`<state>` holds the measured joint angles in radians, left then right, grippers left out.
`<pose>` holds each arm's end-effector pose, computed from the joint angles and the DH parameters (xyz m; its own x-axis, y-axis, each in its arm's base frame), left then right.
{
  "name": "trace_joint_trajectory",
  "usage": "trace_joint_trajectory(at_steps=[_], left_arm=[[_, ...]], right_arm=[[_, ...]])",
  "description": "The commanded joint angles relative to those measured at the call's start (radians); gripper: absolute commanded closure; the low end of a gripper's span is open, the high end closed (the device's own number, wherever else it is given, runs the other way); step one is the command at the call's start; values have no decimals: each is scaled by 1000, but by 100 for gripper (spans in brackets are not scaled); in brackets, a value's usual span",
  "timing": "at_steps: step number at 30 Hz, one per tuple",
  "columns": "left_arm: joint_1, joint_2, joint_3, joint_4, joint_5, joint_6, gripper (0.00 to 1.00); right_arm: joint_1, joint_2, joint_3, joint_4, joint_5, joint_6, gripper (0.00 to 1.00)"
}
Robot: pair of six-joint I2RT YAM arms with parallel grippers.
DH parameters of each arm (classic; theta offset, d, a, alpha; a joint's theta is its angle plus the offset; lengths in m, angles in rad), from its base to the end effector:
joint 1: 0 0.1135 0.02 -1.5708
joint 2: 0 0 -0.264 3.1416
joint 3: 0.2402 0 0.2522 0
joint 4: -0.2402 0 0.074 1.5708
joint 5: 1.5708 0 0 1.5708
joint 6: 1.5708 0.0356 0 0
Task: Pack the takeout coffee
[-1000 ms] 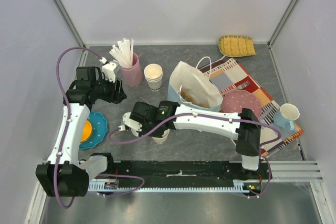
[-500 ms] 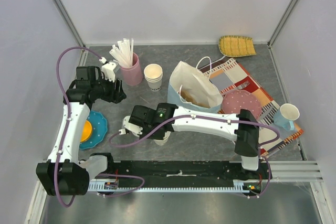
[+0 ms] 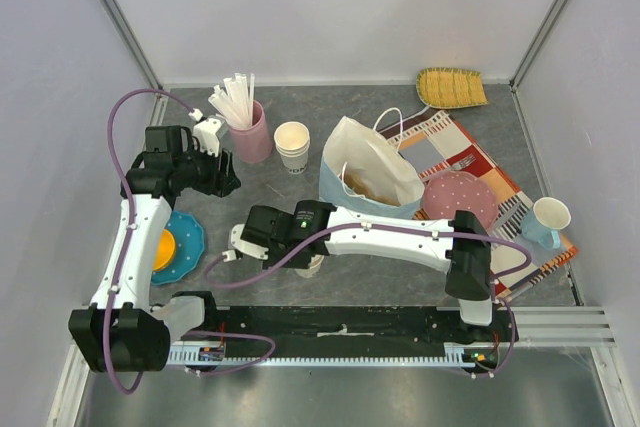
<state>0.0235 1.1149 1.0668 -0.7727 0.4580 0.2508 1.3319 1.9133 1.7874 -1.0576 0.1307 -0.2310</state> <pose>0.2238 -0.0105 0.3212 -0.6391 0.2077 -0.7406 0.4530 0.8798 -0.1442 0.0993 0.3880 0.2897 0.0046 -0.9404 -0.3400 -0.9765 0.0690 -0.2039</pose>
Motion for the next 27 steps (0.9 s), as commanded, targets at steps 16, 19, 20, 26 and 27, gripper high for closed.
trace_joint_trajectory(at_steps=[16, 19, 20, 26, 27], left_arm=[[10, -1, 30, 13, 41, -4, 42], [9, -3, 25, 13, 41, -2, 42], [10, -1, 25, 13, 42, -2, 42], [10, 0, 28, 13, 42, -2, 42], [12, 0, 28, 13, 42, -2, 41]], right_arm=[[35, -17, -59, 2, 76, -10, 100], [35, -22, -46, 2, 67, -8, 100], [35, -22, -40, 1, 61, -5, 100], [35, -33, -7, -16, 75, -2, 100], [35, -34, 4, -22, 79, -1, 100]])
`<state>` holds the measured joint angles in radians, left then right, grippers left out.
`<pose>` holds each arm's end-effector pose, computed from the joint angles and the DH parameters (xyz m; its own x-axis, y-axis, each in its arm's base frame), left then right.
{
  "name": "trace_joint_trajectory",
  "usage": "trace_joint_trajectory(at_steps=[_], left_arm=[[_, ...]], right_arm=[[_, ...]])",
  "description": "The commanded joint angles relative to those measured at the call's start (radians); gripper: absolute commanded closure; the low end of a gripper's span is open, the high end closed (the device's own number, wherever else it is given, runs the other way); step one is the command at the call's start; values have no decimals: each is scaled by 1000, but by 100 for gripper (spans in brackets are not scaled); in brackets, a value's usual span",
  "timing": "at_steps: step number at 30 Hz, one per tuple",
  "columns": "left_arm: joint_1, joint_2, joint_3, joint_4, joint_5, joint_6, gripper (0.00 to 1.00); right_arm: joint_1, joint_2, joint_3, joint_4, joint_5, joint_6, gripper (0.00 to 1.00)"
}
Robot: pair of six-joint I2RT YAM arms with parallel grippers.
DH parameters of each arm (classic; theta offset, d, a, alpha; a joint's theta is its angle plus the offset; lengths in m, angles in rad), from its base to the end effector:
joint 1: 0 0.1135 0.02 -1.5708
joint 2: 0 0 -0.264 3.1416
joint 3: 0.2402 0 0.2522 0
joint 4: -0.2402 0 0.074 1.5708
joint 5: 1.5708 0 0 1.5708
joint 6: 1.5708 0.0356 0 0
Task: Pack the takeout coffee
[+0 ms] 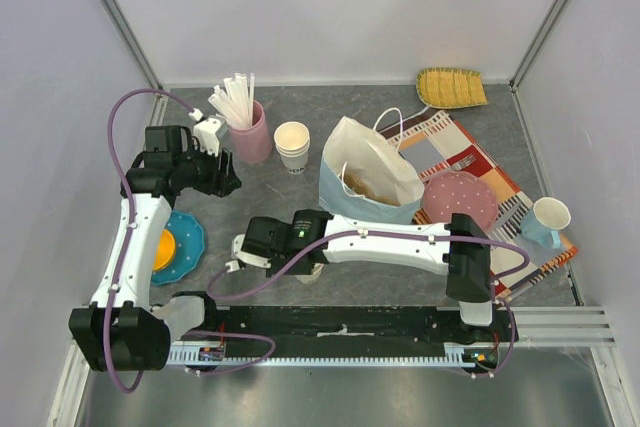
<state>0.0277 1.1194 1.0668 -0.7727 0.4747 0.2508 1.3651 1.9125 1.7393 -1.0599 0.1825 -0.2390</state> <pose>0.2247 -0.0101 0.3205 -0.6407 0.2031 -0.7405 0.4587 0.8746 -0.1570 0.0873 0.3865 0.2763 0.0377 -0.9589 -0.2814 -0.9690 0.0337 -0.2448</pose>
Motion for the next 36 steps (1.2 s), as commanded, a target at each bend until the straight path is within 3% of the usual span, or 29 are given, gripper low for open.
trace_joint_trajectory(at_steps=[1, 8, 17, 24, 36], left_arm=[[6, -4, 28, 13, 25, -1, 42], [6, 0, 33, 13, 27, -2, 42], [8, -1, 32, 13, 27, -1, 42], [8, -1, 32, 13, 27, -1, 42], [8, -7, 28, 10, 30, 1, 41]], right_arm=[[2, -38, 63, -23, 29, 7, 100], [22, -75, 118, -48, -9, 15, 100], [52, -52, 51, -54, -43, 32, 100], [55, -35, 17, -55, 44, 15, 100], [55, -13, 16, -12, 18, -6, 100]])
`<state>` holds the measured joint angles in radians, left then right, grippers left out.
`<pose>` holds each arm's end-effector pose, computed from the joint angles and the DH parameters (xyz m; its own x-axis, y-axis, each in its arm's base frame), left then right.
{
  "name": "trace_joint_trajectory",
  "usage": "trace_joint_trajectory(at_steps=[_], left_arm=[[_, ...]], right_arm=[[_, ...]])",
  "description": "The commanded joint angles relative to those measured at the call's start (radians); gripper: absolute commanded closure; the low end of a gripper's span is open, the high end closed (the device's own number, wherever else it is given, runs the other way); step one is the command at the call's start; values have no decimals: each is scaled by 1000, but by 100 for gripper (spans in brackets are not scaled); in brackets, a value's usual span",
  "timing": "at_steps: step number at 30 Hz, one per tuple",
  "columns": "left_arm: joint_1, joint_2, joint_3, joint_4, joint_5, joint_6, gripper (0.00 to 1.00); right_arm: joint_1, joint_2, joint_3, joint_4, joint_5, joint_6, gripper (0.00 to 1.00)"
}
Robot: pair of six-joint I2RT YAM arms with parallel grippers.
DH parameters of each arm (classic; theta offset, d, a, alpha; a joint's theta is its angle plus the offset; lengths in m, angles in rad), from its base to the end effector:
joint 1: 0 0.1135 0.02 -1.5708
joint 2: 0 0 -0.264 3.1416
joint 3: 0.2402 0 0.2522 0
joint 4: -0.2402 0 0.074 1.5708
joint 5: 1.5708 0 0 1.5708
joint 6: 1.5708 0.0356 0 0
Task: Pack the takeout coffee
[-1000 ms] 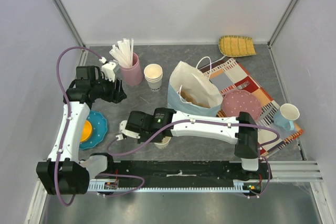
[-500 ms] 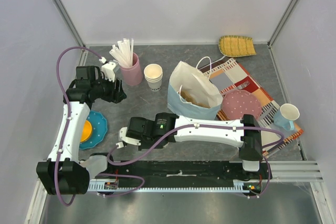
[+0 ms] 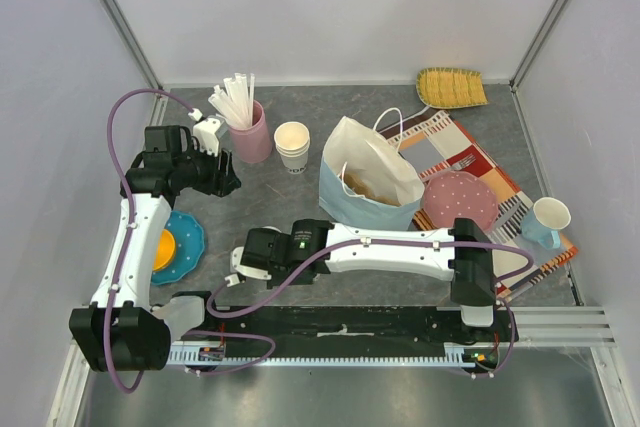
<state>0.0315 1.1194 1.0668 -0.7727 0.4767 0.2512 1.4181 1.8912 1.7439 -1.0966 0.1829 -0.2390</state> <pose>0.2247 -0.0093 0.3205 -0.6410 0.2008 -0.7409 0.4568 0.8754 -0.1579 0.0656 0.3837 0.2842 0.0880 -0.9585 -0.2712 -0.9697 -0.0202 -0.2434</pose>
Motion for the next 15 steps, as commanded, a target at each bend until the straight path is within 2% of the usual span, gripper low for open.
trace_joint_trajectory(at_steps=[1, 6, 15], left_arm=[[4, -7, 27, 10, 28, 0, 42], [5, -12, 27, 10, 30, 0, 42], [5, -6, 27, 10, 30, 2, 42]], right_arm=[[2, 3, 3, 27, 17, -9, 100], [-2, -6, -7, 43, 38, -6, 100], [2, -10, 92, -2, 32, 9, 100]])
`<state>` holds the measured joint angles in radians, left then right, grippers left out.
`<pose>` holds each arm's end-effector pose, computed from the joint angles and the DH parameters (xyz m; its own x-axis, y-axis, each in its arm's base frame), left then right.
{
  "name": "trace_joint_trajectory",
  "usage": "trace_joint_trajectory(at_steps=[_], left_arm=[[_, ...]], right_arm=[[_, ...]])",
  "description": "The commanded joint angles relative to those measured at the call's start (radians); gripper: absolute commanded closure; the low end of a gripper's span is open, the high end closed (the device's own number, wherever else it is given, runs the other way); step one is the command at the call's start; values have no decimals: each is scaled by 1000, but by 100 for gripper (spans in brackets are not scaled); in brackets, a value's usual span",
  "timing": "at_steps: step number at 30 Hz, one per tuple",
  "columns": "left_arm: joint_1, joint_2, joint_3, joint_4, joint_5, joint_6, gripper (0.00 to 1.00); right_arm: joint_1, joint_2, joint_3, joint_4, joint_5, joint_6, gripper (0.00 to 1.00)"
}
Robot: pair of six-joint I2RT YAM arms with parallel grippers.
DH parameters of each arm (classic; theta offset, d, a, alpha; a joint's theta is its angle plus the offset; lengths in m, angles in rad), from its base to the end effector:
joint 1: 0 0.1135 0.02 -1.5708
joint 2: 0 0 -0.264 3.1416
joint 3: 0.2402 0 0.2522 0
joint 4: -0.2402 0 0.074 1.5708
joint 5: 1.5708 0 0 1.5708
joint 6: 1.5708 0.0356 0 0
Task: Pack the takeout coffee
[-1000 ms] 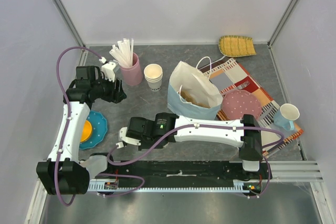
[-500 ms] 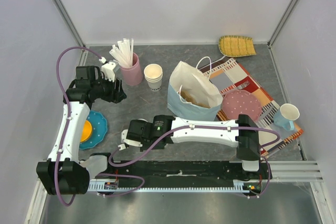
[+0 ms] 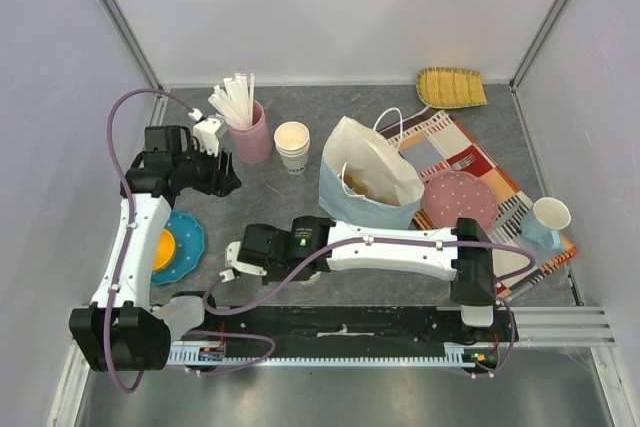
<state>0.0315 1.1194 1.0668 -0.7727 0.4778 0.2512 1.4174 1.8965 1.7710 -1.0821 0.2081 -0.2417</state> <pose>0.2247 -0.0093 0.3205 -0.6408 0.2007 -0.7410 0.4574 0.8750 -0.1586 0.0674 0.3879 0.2908 0.0901 -0.9501 -0.2987 -0.9621 -0.0055 -0.2726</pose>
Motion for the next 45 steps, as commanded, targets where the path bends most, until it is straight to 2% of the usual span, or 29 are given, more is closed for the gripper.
trace_joint_trajectory(at_steps=[1, 20, 31, 37, 45], left_arm=[[5, -7, 27, 12, 28, 2, 41], [7, -3, 30, 7, 30, 3, 42], [7, 3, 35, 7, 33, 3, 41], [7, 14, 44, 7, 35, 2, 42], [7, 16, 44, 7, 36, 2, 42]], right_arm=[[3, -17, 59, -15, 5, 12, 100], [-23, -13, -47, 17, -53, -1, 100], [-21, -23, 41, -6, -27, 15, 100], [26, -48, 82, -24, -42, 24, 100], [31, -65, -15, -29, -47, 41, 100]])
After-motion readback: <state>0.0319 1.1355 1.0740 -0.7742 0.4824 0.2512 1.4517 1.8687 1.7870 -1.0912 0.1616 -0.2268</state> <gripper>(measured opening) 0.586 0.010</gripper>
